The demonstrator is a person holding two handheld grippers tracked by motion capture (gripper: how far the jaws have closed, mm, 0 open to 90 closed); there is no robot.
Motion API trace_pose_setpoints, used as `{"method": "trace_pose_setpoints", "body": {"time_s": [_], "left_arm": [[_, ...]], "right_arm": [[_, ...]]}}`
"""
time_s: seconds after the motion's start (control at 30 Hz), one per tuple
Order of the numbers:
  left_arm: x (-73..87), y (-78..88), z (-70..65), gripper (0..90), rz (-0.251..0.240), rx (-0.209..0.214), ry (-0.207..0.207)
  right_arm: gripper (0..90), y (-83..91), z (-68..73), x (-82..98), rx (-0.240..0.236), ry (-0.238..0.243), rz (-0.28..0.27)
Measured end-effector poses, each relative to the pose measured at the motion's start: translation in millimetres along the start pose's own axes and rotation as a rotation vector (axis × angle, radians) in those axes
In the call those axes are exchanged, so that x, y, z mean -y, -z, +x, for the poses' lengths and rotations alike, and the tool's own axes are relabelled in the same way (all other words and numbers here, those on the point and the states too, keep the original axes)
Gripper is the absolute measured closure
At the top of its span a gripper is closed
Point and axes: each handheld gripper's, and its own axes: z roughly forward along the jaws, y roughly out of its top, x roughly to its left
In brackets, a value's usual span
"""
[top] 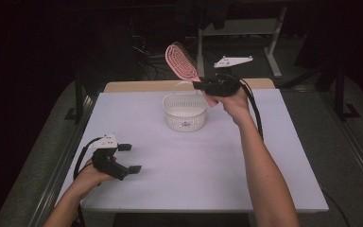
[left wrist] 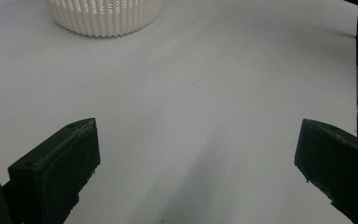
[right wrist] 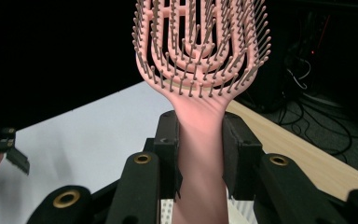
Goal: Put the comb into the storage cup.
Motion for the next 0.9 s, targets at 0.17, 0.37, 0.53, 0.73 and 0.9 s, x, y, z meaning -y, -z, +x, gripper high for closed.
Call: {"method": "trace_pose_setpoints", "body": {"time_s": [0.17,0.37,0.53,0.73,0.9], "left_arm": [[0.2,0.4,0.2,0.0,-0.004,0.001,0.004],[0.4,1.0,0.9,0.0,-0.004,0.004,0.004],[0.8,1.8,1.7,0.0,-0.006,0.002,0.007],[1.0,1.7,2.1,0.0,-0.005,0.003,0.007],[1.2,1.8,3.0,0.0,-0.005,0.002,0.008]], "right_arm": [[68.7,-17.4,-0.9,2.0,-0.007,0.004,-0.003],[68.7,-37.7,-3.0,5.2,-0.007,0.004,-0.008],[68.6,-52.5,-4.1,10.4,-0.010,0.013,-0.003],[68.6,-68.0,-4.7,18.2,-0.023,0.028,0.011],[68.6,-77.3,-1.2,22.1,-0.032,0.051,0.038]]}}
